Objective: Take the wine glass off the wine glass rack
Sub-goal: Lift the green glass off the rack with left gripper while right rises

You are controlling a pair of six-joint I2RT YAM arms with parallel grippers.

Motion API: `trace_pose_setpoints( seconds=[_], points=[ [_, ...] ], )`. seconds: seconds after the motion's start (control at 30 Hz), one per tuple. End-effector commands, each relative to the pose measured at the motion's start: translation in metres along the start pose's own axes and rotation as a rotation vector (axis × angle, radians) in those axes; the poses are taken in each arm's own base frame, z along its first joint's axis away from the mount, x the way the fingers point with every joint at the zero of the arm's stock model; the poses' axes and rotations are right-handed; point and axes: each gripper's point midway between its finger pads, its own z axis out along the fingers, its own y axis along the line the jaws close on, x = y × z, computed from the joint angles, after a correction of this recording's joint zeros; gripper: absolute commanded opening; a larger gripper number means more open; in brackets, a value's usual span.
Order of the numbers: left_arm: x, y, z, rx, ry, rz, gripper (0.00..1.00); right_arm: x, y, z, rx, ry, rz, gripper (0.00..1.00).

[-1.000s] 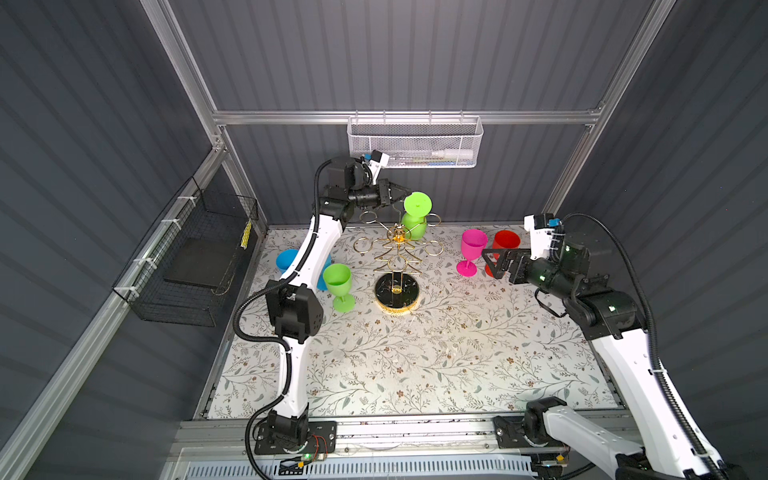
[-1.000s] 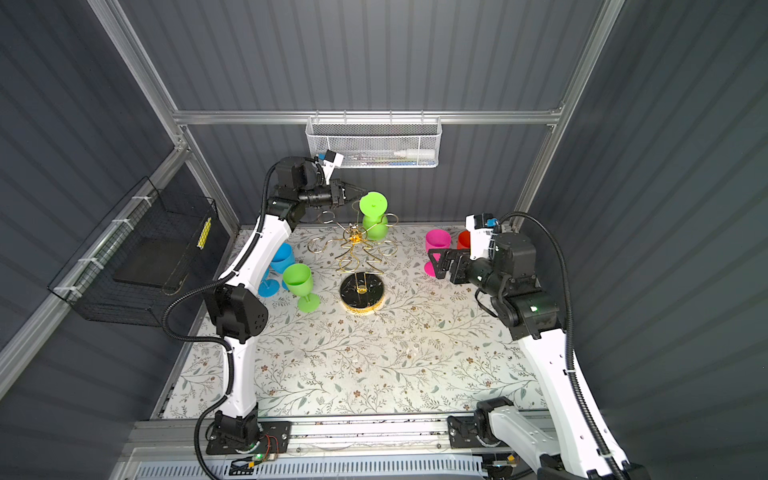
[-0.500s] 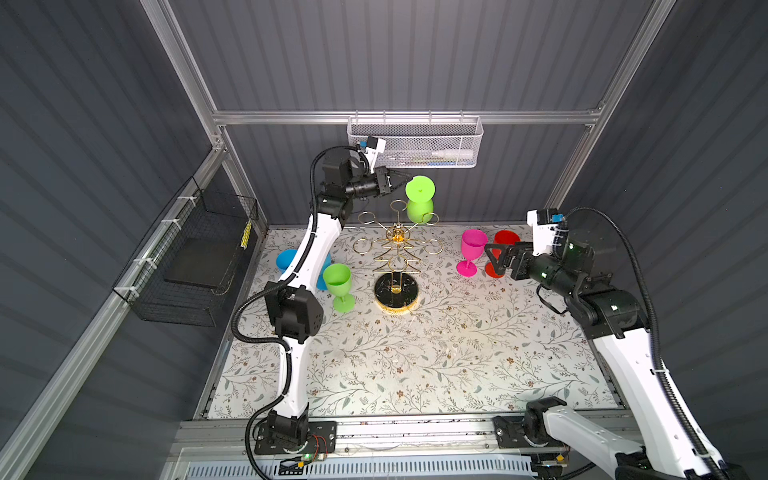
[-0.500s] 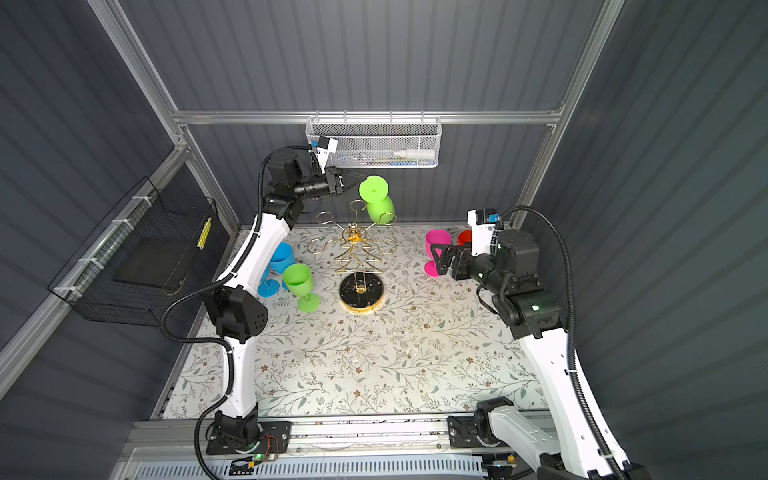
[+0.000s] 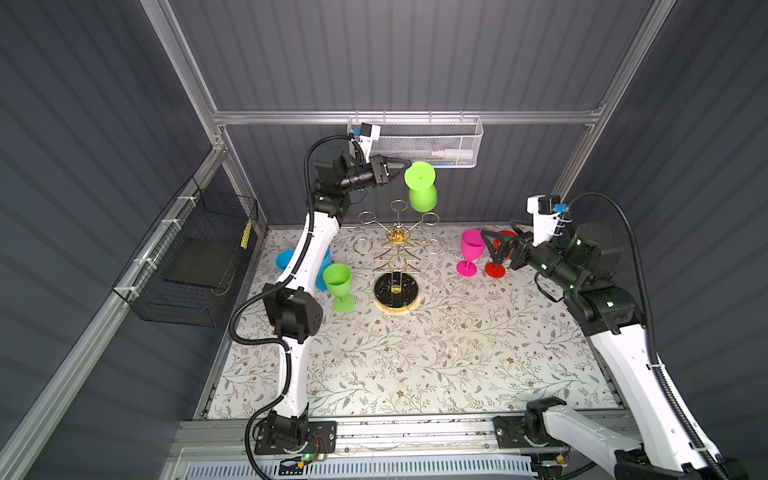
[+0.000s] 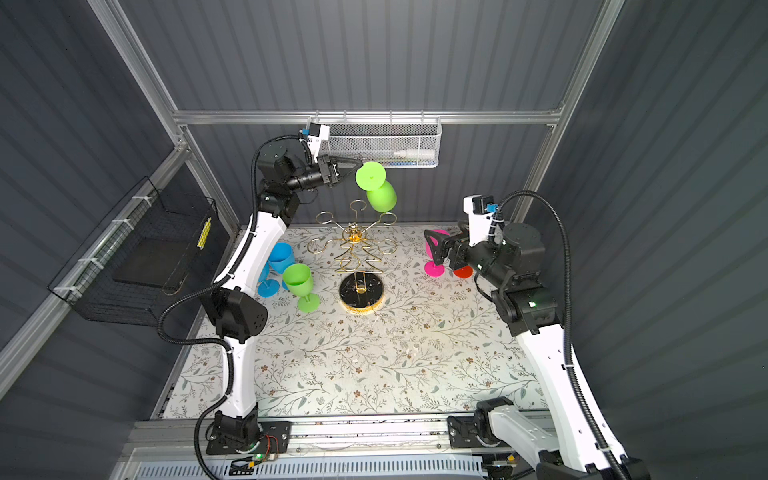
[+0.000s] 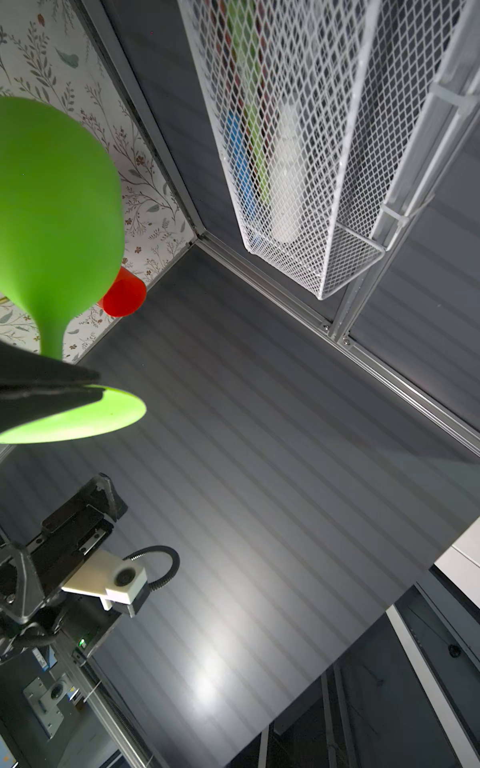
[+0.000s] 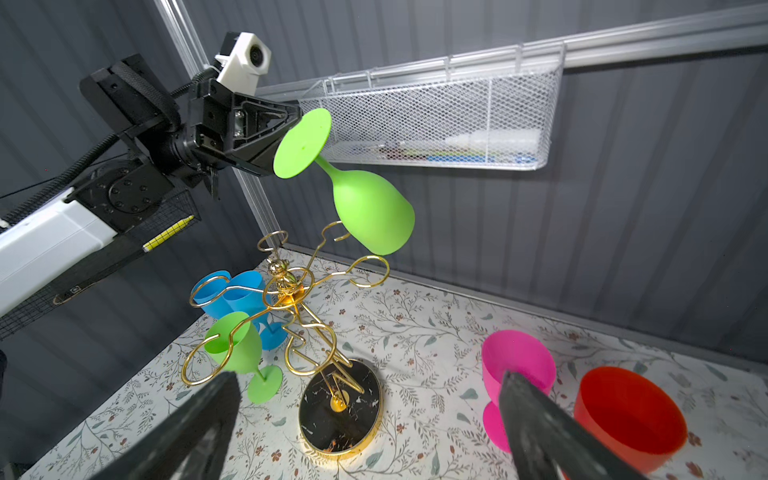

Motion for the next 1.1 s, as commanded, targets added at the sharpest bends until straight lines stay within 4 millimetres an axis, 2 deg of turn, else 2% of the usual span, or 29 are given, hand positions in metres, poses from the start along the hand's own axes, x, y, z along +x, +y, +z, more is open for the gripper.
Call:
trace_pose_setpoints(
  seconds=[0.0,0.23,0.37,0.83,1.07],
  points=[
    [-0.022,-0.066,-0.010,0.090,-0.030,0.090,0.00,-0.017,0.010,0.007,-0.072,-0.088,-0.094,0.99],
    [-0.025,-0.089,-0.015,0.132,-0.038,0.088,0.00,-0.031,0.016,0.023,-0.127,-0.139,-0.175,0.99],
    [-0.027,-0.100,-0.016,0.144,-0.042,0.096,0.00,-0.025,0.017,0.043,-0.151,-0.123,-0.222,0.99],
    [-0.016,-0.128,-0.014,0.201,-0.015,0.062,0.00,-0.043,0.055,0.072,-0.276,-0.199,-0.409,0.99],
    [-0.011,-0.140,-0.016,0.220,-0.001,0.047,0.00,-0.046,0.060,0.086,-0.269,-0.228,-0.471,0.99]
  ],
)
